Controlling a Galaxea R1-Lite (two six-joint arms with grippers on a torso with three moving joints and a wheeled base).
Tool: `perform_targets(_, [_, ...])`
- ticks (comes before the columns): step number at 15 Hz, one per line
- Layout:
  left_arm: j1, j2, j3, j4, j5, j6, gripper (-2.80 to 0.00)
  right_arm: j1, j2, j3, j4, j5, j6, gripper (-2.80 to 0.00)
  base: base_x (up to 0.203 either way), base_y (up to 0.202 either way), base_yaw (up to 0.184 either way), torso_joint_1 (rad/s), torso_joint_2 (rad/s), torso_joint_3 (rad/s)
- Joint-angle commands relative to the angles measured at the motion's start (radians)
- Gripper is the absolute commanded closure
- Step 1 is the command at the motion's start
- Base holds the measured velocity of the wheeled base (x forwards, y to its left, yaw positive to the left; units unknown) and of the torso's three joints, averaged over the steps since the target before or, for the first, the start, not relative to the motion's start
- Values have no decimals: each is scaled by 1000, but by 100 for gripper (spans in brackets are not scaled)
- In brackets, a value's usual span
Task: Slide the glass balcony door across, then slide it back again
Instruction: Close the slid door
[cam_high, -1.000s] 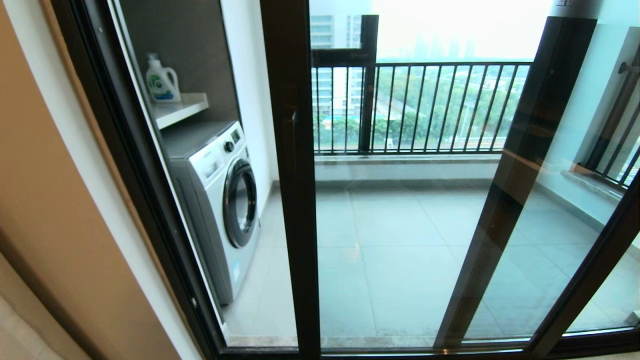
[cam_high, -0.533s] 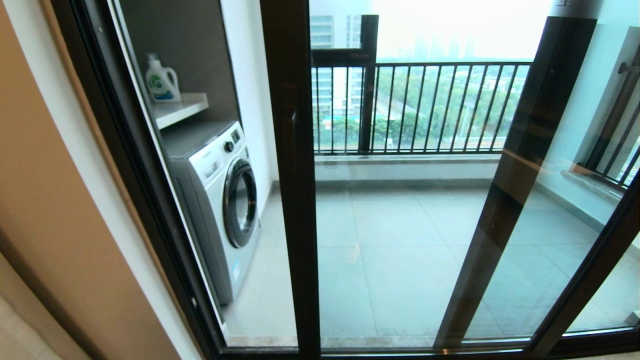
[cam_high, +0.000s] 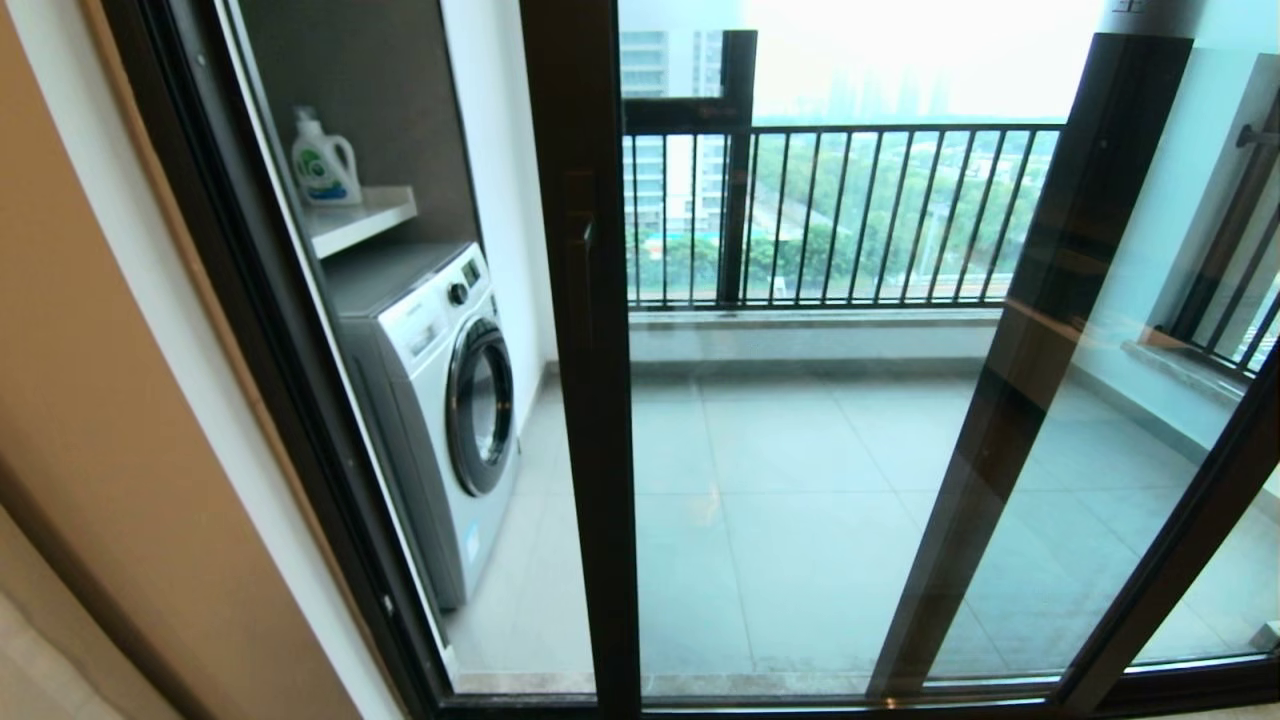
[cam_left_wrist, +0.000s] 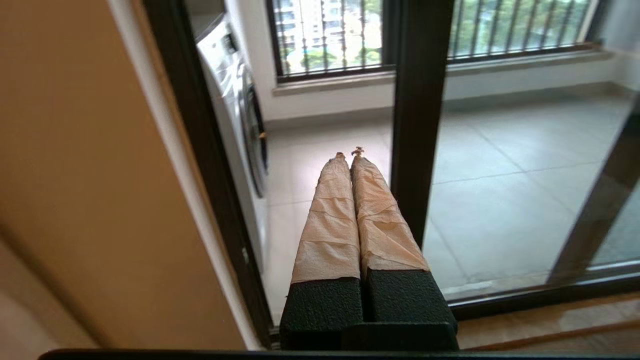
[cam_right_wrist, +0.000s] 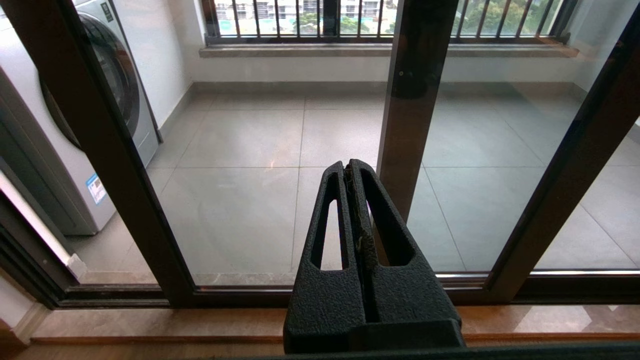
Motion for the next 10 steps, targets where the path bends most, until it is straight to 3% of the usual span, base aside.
perform_targets(1, [0,228,-99,-26,-51,-1,0,0,2,3,0,0,0,0,0,0,0,0,0,0])
perform_targets(6, [-14,853,-233,-374,-142,0,0,0,2,3,0,0,0,0,0,0,0,0,0,0])
perform_targets(10, [-113,1307,-453,-618,-181,-1,0,0,2,3,0,0,0,0,0,0,0,0,0,0])
